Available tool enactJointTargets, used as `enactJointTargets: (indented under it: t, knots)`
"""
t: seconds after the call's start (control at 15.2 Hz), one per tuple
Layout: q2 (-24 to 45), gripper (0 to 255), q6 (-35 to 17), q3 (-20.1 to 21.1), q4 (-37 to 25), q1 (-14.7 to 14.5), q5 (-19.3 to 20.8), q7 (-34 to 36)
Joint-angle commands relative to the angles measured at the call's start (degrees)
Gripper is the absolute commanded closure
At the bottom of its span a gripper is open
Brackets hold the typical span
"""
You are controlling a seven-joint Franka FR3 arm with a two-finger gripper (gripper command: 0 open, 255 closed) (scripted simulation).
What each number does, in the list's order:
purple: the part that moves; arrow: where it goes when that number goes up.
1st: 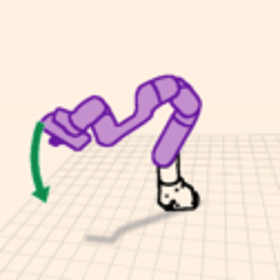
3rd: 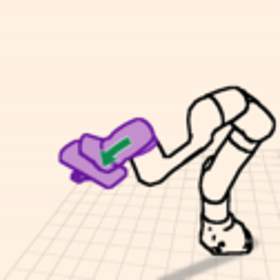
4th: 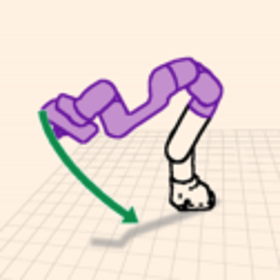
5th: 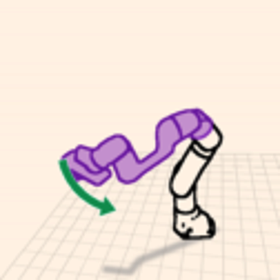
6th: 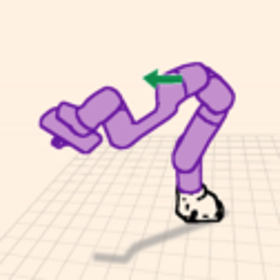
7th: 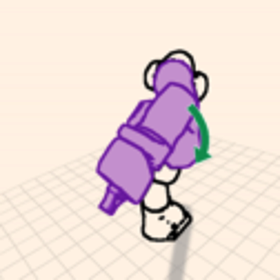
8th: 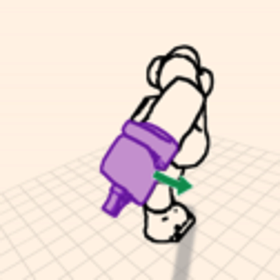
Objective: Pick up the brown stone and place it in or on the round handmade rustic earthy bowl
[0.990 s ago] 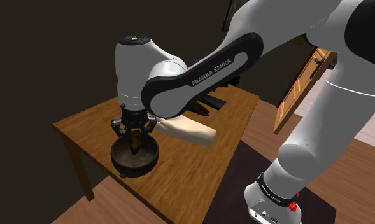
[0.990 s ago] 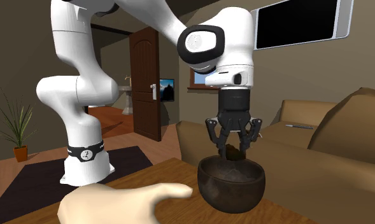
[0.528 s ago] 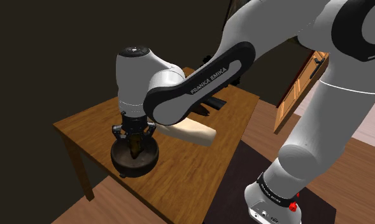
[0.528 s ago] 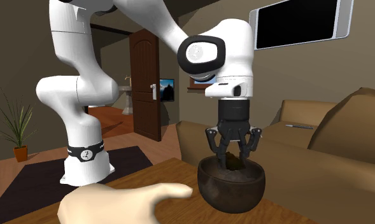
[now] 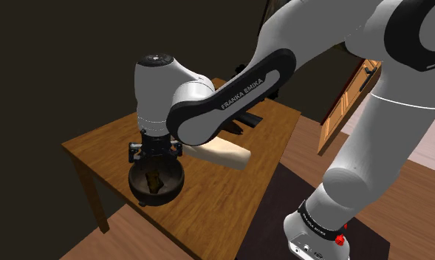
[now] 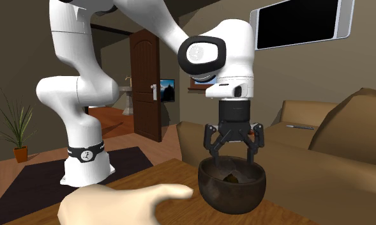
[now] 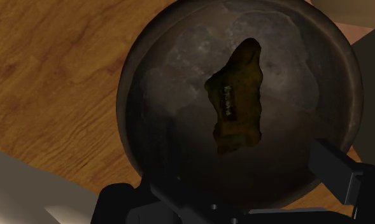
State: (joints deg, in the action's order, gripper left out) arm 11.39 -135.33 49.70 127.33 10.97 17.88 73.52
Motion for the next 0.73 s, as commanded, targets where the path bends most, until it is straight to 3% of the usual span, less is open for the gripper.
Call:
enactJointTargets:
  t: [0.0, 0.07, 0.33, 0.66]
  knots:
    - [0.0, 0, 0.0, 0.0, 0.0, 0.0, 0.0, 0.0]
    - [0.0, 0, 0.0, 0.0, 0.0, 0.0, 0.0, 0.0]
    - [-6.97, 0, 5.66, 2.85, -1.86, 2.47, -8.32, -5.73]
    - [-6.98, 0, 5.66, 2.74, -1.86, 2.36, -8.33, -5.74]
